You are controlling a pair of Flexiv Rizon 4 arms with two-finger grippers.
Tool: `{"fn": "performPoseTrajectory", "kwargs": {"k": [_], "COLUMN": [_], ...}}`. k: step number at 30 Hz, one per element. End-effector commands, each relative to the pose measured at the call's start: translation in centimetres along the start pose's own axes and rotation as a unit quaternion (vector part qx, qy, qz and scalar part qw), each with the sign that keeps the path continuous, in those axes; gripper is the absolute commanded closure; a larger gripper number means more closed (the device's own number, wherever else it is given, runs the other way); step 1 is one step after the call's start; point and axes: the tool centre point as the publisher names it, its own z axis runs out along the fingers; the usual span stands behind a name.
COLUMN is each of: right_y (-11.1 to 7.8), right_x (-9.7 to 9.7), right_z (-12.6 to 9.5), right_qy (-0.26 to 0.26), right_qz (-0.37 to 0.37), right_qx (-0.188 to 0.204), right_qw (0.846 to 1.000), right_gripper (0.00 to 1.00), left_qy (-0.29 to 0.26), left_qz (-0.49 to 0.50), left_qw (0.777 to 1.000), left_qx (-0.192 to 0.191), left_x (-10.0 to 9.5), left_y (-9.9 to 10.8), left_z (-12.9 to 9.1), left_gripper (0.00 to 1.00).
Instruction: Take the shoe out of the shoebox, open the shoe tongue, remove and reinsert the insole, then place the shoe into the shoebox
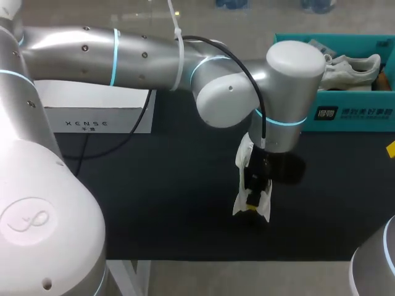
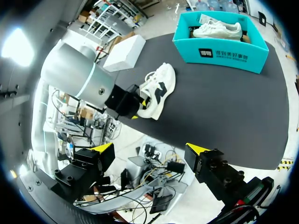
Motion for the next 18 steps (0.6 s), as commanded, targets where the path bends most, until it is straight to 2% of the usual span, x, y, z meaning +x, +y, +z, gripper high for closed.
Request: {"fn": "performPoseTrajectory", "kwargs": {"k": [1,13,18], "right_y": [-0.9,-0.9,-0.9], "right_x": [0.1,0.1,0.1], "right_z": [0.1,0.1,0.1], "right_qy": [-0.002,-0.002,-0.002], "right_qz": [0.001,0.001,0.001], "right_qx": [-0.036,-0.036,-0.036], "right_qw": [0.999,0.999,0.999], "right_gripper": [0.0,0.0,0.0], "left_qy": [-0.003,0.002,-0.005], "left_qz": [0.001,0.023,0.038], "left_qw": [1.0,1.0,0.999], "left_qx": [0.001,0.008,0.013], "left_x": [0.3,0.9,0.8], "left_y": [0.0,-0.2,0.5], "left_z": [0.0,-0.2,-1.5], "left_gripper": [1.0,1.0,1.0]}}
